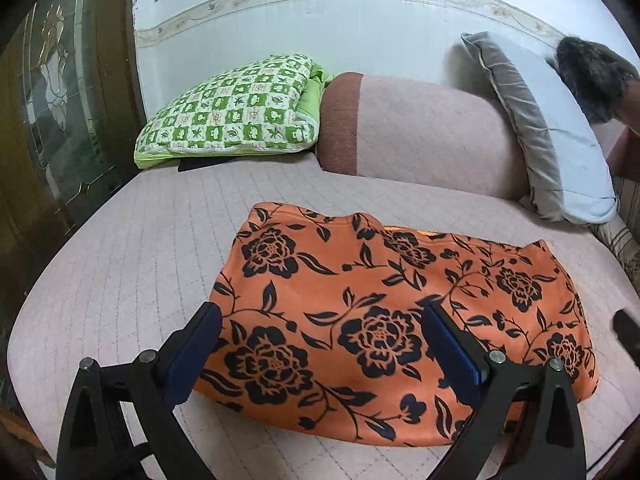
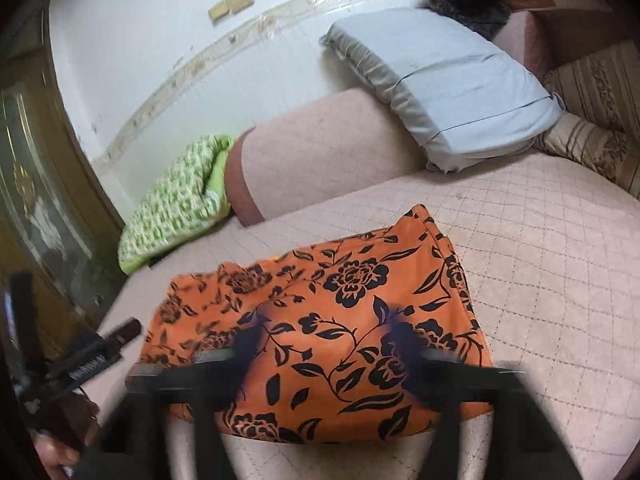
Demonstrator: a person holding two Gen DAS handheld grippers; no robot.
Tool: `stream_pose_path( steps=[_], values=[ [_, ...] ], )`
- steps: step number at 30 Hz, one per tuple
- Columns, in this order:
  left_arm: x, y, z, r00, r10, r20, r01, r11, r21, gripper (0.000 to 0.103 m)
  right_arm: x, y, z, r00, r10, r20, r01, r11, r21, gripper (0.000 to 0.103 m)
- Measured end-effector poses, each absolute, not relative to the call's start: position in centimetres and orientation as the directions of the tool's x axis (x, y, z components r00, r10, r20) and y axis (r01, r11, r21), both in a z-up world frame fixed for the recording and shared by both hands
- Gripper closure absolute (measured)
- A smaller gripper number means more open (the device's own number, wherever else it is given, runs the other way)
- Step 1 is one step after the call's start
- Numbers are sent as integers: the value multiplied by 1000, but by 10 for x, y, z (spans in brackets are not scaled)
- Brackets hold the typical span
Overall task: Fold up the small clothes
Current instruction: 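Release the folded blouse and pull both tools back from it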
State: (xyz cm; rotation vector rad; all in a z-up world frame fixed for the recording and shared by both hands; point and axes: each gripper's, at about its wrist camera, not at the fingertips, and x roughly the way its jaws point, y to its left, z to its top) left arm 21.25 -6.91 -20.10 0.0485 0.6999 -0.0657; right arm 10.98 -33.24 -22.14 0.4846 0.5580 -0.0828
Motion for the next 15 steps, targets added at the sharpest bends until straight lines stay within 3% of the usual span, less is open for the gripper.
stream_pose_path(
  steps=[6,15],
  values=[
    [203,-75,-205,765,-29,-644,79,996,49,3,93,-346,-215,865,57,-499,216,854,474,24],
    [185,-77,-206,770,-48,-637,105,993,52,3,90,-341,-221,842,10,-539,263,865,427,24]
  ],
)
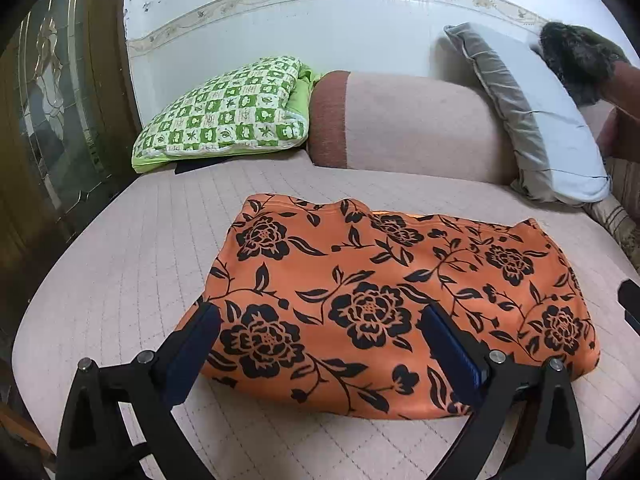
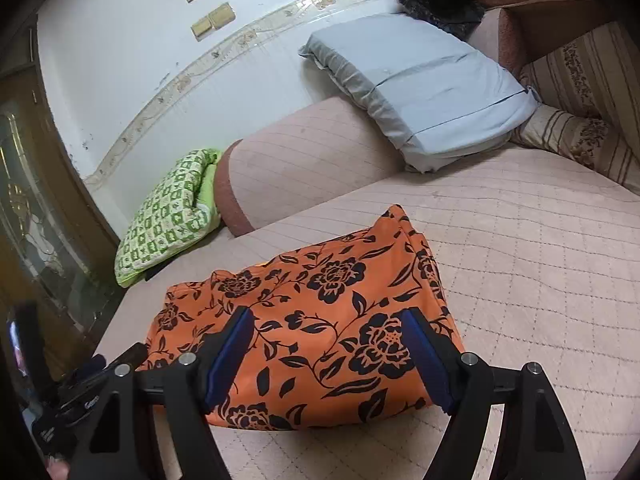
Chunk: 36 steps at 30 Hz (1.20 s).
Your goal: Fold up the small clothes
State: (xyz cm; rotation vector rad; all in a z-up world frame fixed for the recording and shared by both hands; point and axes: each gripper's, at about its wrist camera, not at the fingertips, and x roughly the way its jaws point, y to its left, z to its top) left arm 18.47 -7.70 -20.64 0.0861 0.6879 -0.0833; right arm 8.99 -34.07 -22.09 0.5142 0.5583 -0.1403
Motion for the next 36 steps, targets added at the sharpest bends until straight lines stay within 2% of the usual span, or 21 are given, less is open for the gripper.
stream_pose_path(
  steps=[5,13,20,27,36],
  values=[
    [164,-74,-200,775,-54,-630,78,997,10,3,74,-342,-209,855,18,-518,283,822,495,24],
    [92,-78,-204,771,-63,-633,147,986,80,3,28,-335,-180,872,59,-486,234,821,520,24],
    [45,-77,-191,845,-57,-532,191,961,200,3,-14,-318,-184,860,86,-503,196,855,480,24],
    [23,-61,-181,838,-60,-542,191,963,188,3,-37,-322,-189,868,21,-496,241,856,458,24],
    [2,-54,-109,872,-78,-482,153,981,117,3,-56,-314,-175,884,-1,-467,231,870,435,24]
  ],
)
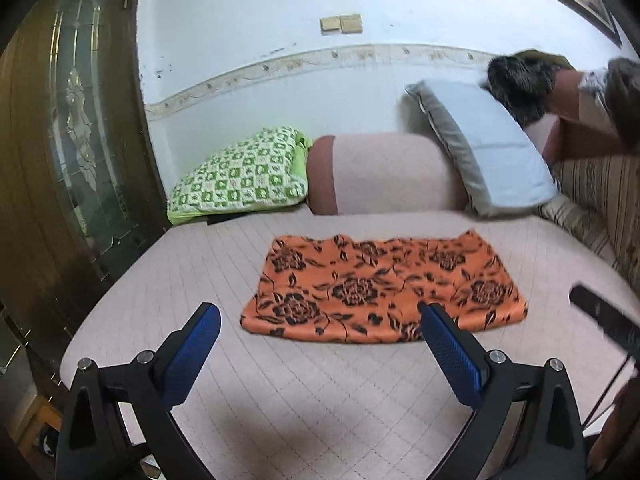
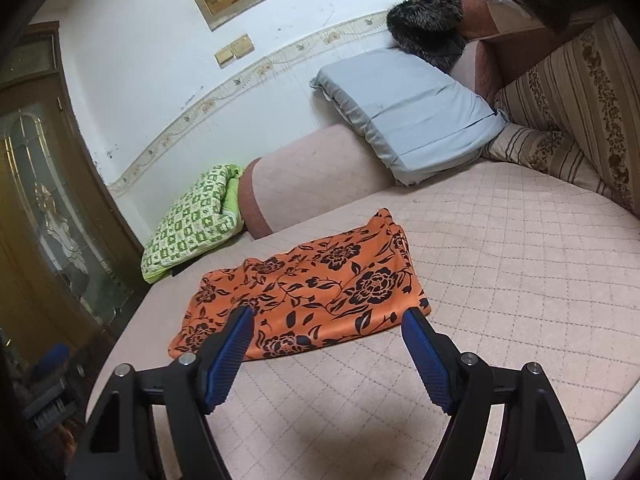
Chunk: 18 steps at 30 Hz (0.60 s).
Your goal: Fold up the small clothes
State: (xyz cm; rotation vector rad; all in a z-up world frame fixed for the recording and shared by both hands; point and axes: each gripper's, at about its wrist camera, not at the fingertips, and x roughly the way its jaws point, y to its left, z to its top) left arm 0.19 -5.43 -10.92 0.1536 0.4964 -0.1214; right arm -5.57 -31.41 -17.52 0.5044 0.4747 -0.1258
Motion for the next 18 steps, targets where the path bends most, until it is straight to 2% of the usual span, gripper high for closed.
stream_pose_path(
  steps=[10,18],
  values=[
    [4,-59,-71,844,-92,-528,159,984,83,3,-83,-317,-107,919,-19,-394,200,884,423,24],
    [0,-61,-59,860,-71,-505,143,984,106,3,-82,-297,-90,927,20,-376,141,907,396,24]
  ],
)
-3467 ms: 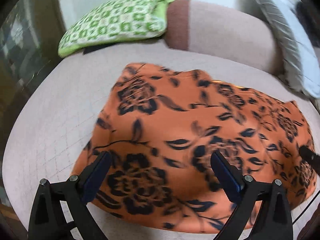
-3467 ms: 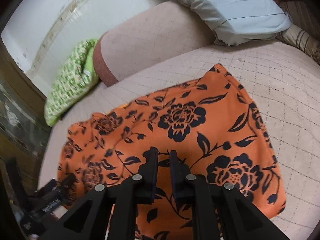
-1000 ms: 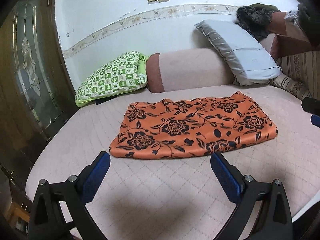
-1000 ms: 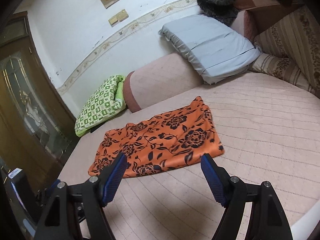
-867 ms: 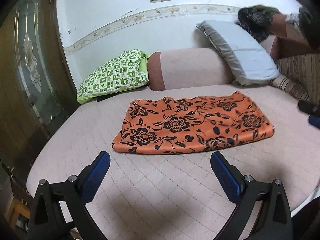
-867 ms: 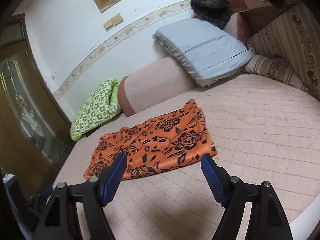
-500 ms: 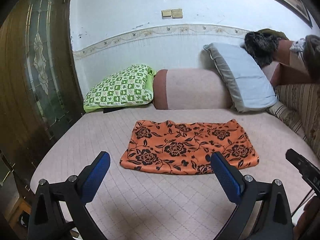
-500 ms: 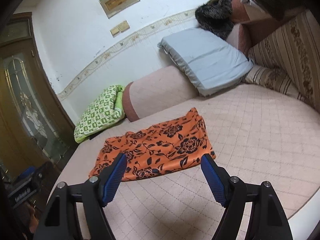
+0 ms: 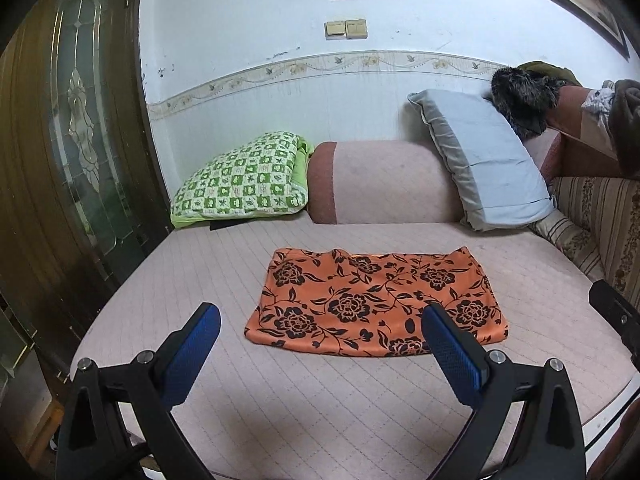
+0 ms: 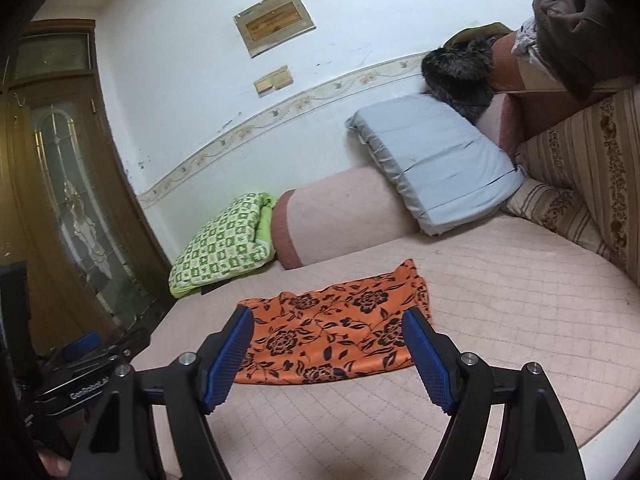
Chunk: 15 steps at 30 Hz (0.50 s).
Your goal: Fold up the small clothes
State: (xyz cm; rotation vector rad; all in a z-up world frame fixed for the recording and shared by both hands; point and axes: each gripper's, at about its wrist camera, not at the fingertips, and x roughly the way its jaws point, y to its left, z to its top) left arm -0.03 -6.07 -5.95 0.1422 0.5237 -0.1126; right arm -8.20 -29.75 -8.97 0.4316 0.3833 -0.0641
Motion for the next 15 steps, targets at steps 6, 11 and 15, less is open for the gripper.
stream_pose_path(
  steps=[6,11,15],
  values=[
    [-2,-57,-54,865,-66,-498,132,986,98,3,-83,-289,-84,929,34,-369,116,919,376,24],
    [-7,-53,-48,875,-61,-481,123,988,98,3,-85,-280,-78,931,60,-360,81,927,365,24],
    [-11,-52,-45,880,-62,-471,125,987,104,3,-88,-267,-74,933,82,-351,49,936,348,24]
  ],
)
